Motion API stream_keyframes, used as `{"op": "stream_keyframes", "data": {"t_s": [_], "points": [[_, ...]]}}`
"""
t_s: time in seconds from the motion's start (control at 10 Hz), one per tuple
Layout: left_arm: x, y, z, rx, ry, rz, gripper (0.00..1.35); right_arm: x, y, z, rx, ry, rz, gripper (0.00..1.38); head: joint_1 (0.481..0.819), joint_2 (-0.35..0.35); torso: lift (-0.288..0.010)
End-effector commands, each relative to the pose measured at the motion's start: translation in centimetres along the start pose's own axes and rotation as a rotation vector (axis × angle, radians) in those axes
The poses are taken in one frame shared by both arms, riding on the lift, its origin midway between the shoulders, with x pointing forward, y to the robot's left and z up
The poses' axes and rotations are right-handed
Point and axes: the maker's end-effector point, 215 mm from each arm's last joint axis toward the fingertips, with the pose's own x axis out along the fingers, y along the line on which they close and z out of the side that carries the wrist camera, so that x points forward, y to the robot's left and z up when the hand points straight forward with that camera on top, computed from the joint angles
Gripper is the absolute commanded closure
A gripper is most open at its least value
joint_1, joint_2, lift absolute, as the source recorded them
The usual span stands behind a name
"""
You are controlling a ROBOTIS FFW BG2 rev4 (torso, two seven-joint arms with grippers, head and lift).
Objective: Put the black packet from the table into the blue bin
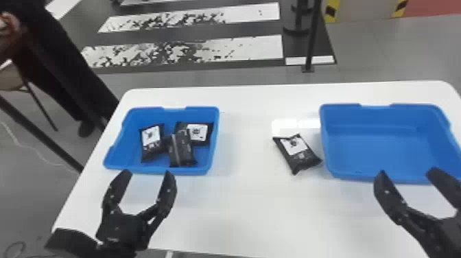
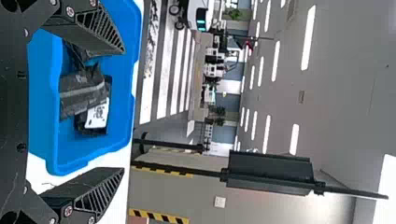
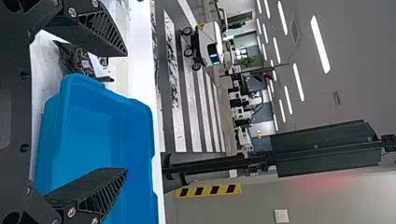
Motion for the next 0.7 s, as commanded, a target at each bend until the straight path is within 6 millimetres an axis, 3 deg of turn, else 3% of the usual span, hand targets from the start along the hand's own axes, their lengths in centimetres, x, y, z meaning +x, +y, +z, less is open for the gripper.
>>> {"op": "stream_keyframes", "data": {"t_s": [0.0,0.3,0.6], "points": [[2.3,-3.6,0.1,-0.017,-0.005,-0.074,0.14,0.0,0.0,0.1,0.002,-0.001,0.0,0.14,0.695,0.132,-0.11],[7.3,-12.1,-1.4,-0.072,0.016,-0.257,0.14,0.0,0.0,-0.1,0.002,0.001,0.0,0.14,0.695,-0.008,-0.11],[11.8,-17.0,-2.4,0.007,0.035,-0.39,0.14,0.0,0.0,-0.2,0.003,0.003,0.0,0.14,0.695,-0.112,-0.11]]}}
